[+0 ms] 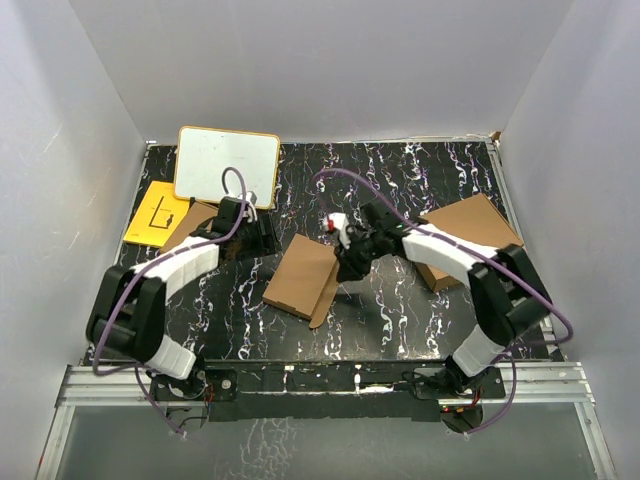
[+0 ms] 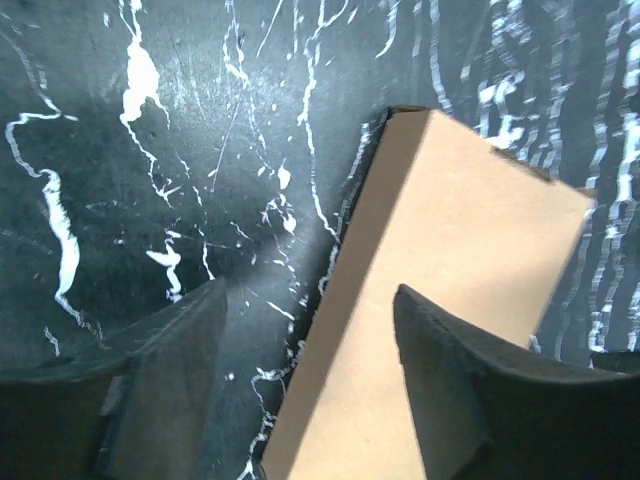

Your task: Fold the paper box

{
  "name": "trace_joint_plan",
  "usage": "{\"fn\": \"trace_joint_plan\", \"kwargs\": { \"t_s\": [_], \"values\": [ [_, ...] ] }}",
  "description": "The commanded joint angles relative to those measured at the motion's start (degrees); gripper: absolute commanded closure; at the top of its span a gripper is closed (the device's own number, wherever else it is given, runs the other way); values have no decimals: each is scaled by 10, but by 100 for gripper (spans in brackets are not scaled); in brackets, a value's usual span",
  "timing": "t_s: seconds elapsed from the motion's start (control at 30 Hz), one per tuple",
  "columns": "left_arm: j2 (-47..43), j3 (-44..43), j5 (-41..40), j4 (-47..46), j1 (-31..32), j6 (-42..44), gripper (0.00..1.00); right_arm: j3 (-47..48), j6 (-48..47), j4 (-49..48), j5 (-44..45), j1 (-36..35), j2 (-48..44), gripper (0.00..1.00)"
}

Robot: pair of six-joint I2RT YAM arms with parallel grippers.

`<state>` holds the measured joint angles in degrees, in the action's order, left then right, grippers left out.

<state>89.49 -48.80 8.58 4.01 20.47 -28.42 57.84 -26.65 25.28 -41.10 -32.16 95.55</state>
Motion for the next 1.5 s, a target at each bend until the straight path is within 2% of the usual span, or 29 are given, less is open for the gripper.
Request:
{"fn": "trace_joint_plan", "kwargs": {
  "t_s": [0.0,0.07,0.13,0.27,0.37,0.47,0.6,0.77,1.07,1.27,1.47],
  "values": [
    [-104,32,-3,-12,-2,29,26,-4,-21,-52,-39,72,-64,72],
    [-127,55,34,-49,-3,29,13,5,-25,-54,-49,103,-65,67],
    [-135,72,78,-90,-4,23,7,13,-47,-57,-53,121,-63,57],
    [-119,71,113,-122,-4,28,5,11,-145,-72,-81,129,-52,36],
    [-99,56,115,-106,-4,43,5,-1,-222,-95,-103,128,-35,33],
    [-84,48,102,-91,-4,69,5,11,-226,-115,-99,128,-2,32],
    [-56,31,79,-71,-4,98,6,46,-217,-95,-77,128,58,35],
    [-6,-5,79,-70,-4,111,7,57,-220,-95,-62,130,85,38],
    [55,-39,88,-75,-4,110,9,99,-214,-68,-81,140,126,52],
    [75,-41,89,-75,-4,105,14,107,-218,-56,-82,140,139,61],
    [84,-39,90,-72,-4,100,18,110,-221,-51,-85,140,146,66]
  ]
}}
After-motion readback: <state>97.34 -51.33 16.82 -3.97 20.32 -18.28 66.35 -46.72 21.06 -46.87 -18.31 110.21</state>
